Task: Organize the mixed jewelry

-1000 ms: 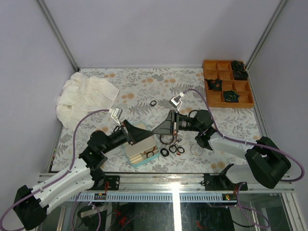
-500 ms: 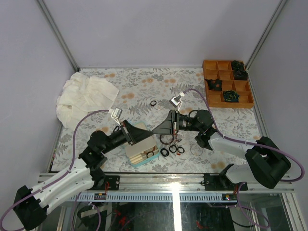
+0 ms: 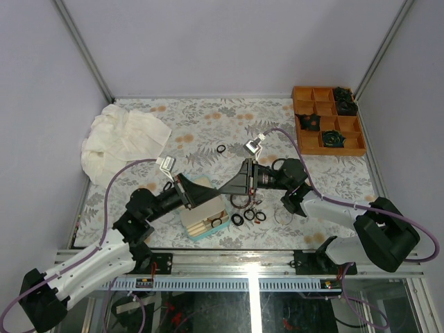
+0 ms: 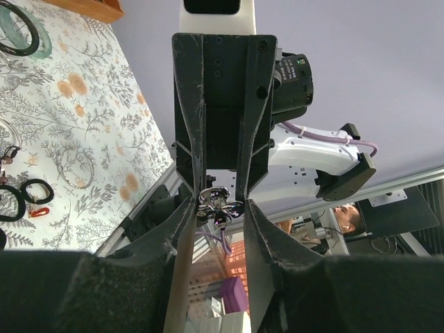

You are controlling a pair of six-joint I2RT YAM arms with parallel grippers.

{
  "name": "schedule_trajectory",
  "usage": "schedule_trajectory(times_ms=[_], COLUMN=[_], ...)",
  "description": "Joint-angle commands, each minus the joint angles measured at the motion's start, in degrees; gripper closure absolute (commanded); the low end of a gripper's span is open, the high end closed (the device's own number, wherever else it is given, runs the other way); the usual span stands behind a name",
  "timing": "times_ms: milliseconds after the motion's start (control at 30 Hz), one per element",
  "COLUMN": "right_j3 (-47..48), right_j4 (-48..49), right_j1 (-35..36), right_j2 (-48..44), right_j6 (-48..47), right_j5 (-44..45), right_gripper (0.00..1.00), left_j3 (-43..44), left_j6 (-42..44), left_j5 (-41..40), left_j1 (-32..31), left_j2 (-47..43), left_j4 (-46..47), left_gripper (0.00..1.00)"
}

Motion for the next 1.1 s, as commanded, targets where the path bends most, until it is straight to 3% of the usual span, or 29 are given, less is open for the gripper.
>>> schedule_trajectory(times_ms=[0, 233, 467, 533, 700, 767, 833, 933, 1067], right_j3=[1.01, 2.57, 4.2, 5.48, 11.17, 13.43, 13.5, 14.07, 14.7], right_j4=[0.17, -13.88, -25.51, -29.74, -47.22, -55.43, -58.27, -63.53, -72.3], right_j1=[0.64, 0.6, 0.54, -0.28, -3.34, -3.73, -4.41, -4.78, -4.82], right_j2=[-1.76, -7.74, -11.03, -9.91, -9.74, -10.75, -11.34, -11.96, -12.7], right_j6=[-2.36, -10.19, -17.55, -20.08, -30.8, -35.57, -36.49, -38.31, -41.35], right_j5=[0.76, 2.03, 5.43, 6.17, 12.02, 17.26, 18.83, 22.8, 31.57], right_gripper=[0.58, 0.35, 0.34, 0.34, 0.34, 0.31, 0.3, 0.3, 0.31], left_j3=[0.35, 1.51, 1.57, 2.49, 6.83, 8.1, 8.85, 9.32, 12.31], left_j6=[0.97, 2.32, 3.08, 4.63, 9.32, 10.47, 11.08, 11.42, 13.43], left_j5=[-0.91, -1.84, -2.76, -5.92, -11.15, -11.47, -11.63, -11.59, -11.23], left_j1=[-0.19, -0.18, 0.04, 0.2, 0.53, 0.53, 0.53, 0.49, 0.53], left_j2=[-1.13, -2.9, -3.53, -4.09, -5.45, -5.44, -5.31, -4.98, -2.91], left_j4=[0.41, -4.09, -6.97, -12.56, -23.68, -25.84, -27.0, -27.46, -32.08], left_gripper=[0.73, 0.72, 0.73, 0.73, 0.6, 0.41, 0.3, 0.22, 0.21])
